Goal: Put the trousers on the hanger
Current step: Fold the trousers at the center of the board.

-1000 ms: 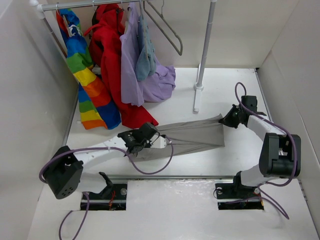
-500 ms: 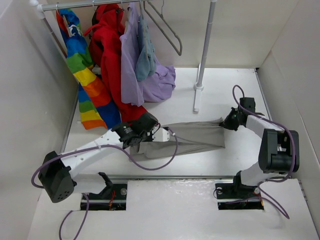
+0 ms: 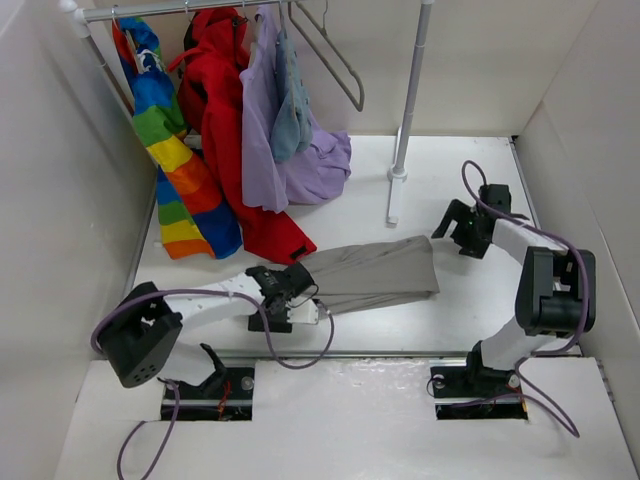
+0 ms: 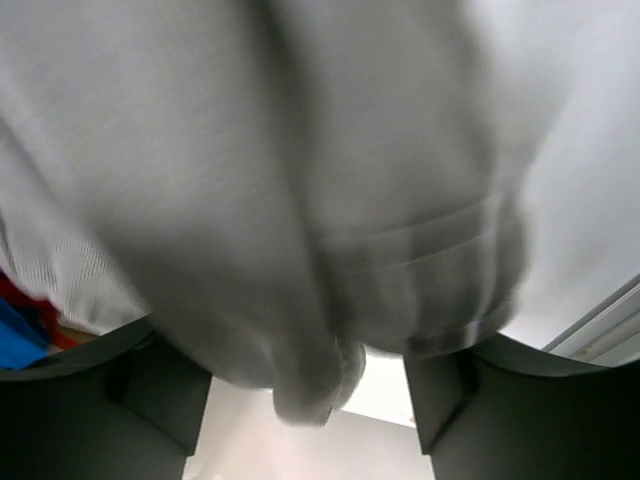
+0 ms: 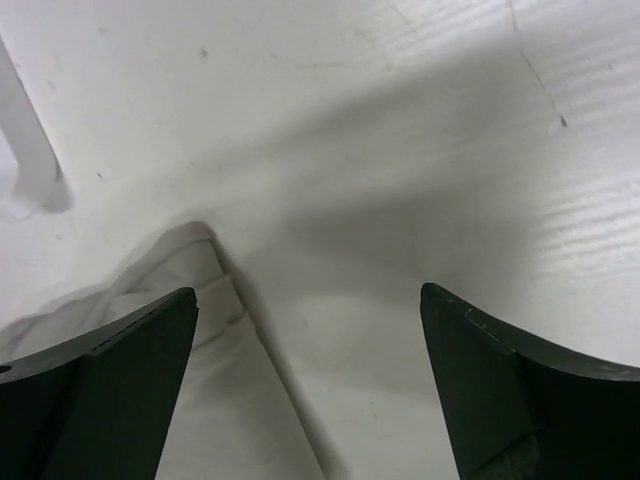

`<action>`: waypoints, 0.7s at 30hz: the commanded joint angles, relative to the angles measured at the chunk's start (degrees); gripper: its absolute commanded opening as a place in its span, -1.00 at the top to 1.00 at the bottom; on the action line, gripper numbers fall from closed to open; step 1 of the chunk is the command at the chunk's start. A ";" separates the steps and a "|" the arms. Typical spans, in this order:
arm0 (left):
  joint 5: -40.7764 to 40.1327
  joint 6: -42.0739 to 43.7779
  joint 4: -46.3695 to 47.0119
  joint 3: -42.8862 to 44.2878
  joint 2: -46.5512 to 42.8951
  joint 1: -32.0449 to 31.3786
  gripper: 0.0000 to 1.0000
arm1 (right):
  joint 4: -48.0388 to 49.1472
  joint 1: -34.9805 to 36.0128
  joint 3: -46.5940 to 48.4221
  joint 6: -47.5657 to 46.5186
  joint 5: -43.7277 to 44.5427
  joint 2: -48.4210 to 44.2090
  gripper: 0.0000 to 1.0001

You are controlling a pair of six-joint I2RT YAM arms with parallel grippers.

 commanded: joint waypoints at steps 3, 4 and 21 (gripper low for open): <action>1.01 -2.16 -5.23 5.96 -5.83 4.73 -0.37 | -5.91 0.35 0.56 -2.79 3.44 -7.25 -0.94; 2.93 -2.16 -6.98 7.88 -6.71 5.25 -0.46 | -6.43 1.22 0.56 -2.79 4.66 -8.76 -0.94; 10.69 -4.08 -4.38 4.03 -6.28 7.10 -0.52 | -11.54 35.33 -3.40 7.48 10.04 -15.99 -0.62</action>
